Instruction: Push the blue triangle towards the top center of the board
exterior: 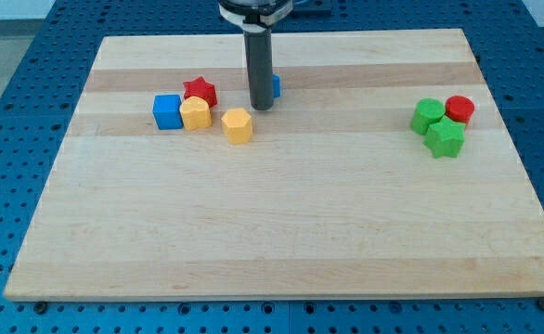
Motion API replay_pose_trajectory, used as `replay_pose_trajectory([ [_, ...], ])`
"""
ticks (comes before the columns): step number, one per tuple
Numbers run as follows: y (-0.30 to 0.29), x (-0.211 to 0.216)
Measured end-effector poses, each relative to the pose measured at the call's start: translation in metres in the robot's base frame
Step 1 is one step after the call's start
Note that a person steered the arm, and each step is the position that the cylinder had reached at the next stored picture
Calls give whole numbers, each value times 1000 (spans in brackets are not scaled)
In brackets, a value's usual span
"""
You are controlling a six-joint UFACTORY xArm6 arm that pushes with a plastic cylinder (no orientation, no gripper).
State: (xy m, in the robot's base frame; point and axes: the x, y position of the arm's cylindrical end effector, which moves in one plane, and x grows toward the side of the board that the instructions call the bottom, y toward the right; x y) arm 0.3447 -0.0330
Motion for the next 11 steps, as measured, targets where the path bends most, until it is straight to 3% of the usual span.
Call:
replay_pose_trajectory([
  [2, 10, -25],
  [4, -40, -29],
  [6, -9, -41],
  [8, 2, -21],
  [11, 19, -58],
])
